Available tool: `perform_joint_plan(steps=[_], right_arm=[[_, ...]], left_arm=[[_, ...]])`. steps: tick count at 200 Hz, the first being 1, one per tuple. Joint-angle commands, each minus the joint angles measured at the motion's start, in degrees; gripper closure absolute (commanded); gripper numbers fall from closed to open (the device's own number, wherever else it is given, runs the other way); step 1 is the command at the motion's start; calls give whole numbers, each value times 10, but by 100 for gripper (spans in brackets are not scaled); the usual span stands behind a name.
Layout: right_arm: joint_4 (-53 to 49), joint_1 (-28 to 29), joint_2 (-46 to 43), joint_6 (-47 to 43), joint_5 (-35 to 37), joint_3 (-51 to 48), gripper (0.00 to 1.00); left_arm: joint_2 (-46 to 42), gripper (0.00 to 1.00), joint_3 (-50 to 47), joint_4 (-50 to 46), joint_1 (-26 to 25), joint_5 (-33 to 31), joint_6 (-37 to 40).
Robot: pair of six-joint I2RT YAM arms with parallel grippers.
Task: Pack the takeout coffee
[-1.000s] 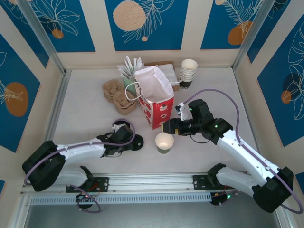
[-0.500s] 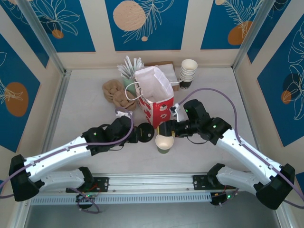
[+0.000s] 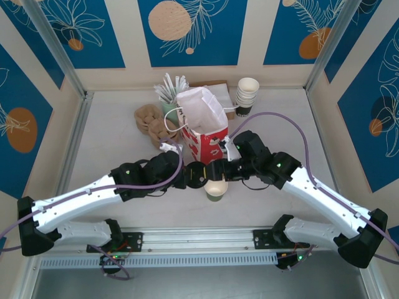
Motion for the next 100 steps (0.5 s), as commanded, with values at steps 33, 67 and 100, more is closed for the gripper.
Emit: perform_joint_plan(steps=[33,67,100], right_arm=[[-14,8,18,3,11,21,56],[-13,9,28,-4,-3,27,75],[-20,8,24,-1,1,30,88]], left_arm=[[11,81,31,-12,-14,-9,15],[18,80,51,-22,-21,-9,19],[4,72,44,-1,-21,4,33]])
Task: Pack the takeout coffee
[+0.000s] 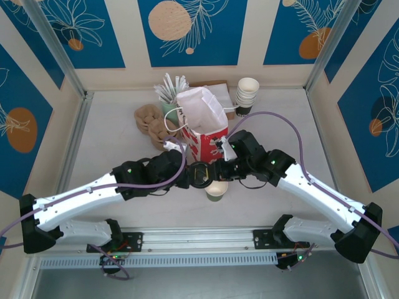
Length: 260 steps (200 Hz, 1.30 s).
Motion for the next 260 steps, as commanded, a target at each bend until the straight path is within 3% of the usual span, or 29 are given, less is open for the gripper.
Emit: perform_joint_plan(steps=[1,40,64,88,112,150,174,205,222,238,260], right_arm=[[-12,2,-4,-2,-3,20,88],[-61,-18,-14,-4,-19,37,94],[-109,-41,-21,-11,-53,50,94],[-175,-71,-23,-35,-108,58,94],[-217,-109,-33,-60,-172,36,94],[-252,-178,-48,-75,-254,-1,100],[-269,-189,-46,-77,-286,-14,100],[-280,-192,-42,-87,-290,-29,100],[-280,-192,-41,-87,-296,-33,100],[-280,-193,-40,-88,-303,-31,100],[-282,-193,-39,-89,-305,-28,100]], left_arm=[[-13,71,8,7,-6,6,24],[-86,39,-27,72,-6,-2,131],[-124,30,-38,88,-6,-30,262],[-165,26,-55,137,-6,0,406],[-185,30,-66,201,-7,62,522],[-163,30,-49,181,-9,127,692],[-175,29,-81,217,-9,223,779],[-156,30,-96,193,-27,336,943],[-140,35,-107,196,-53,328,1006],[-124,38,-105,205,-67,305,1016],[-108,35,-101,208,-73,289,1009]])
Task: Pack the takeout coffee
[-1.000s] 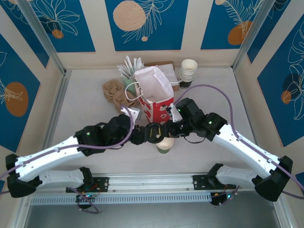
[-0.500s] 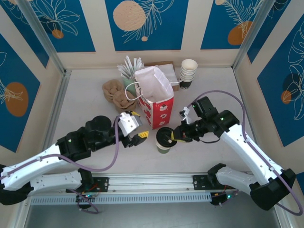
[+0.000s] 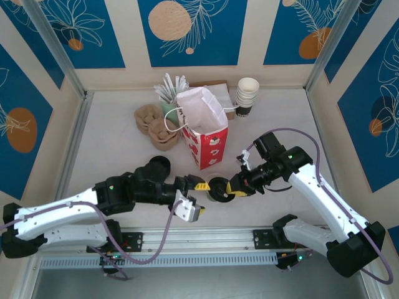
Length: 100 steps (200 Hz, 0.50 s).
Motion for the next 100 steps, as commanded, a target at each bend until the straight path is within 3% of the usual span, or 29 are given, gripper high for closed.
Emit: perform_joint_plan(steps=[1,21,44,100], right_arm=[[-19,-4,-1,-12,-30,-2,100],[-19,-3,0,-14,-35,-1,100],[-9,4,-5,-8,-40,-2,100],[-8,17,-6,-4,-35,-6,100]], left_arm=[[11,35,-1,16,-7,7,48],[38,34,20,1,-7,-18,18],[63,43,47,-22,-7,-55,-7],[75,68,60,-32,-6,-68,-17]])
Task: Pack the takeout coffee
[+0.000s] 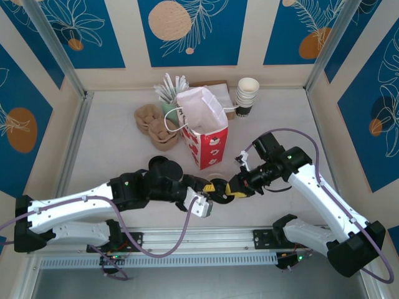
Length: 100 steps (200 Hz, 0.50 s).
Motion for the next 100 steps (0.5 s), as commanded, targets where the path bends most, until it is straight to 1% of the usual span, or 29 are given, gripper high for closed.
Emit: perform_joint_plan(steps=[1,30,59,100], right_arm=[[-6,6,-6,0,-23,-6,100],[-6,11,-7,3,-24,-4,100],[-7,13,-5,2,-27,-3,100],[-7,15,-1,5,-34,-1,100]], left_arm=[[5,68,25,-13,-3,-13,-4],[6,69,25,-15,-4,-22,6],[13,64,29,-27,-3,-38,23],[29,65,41,-41,-3,-52,40]])
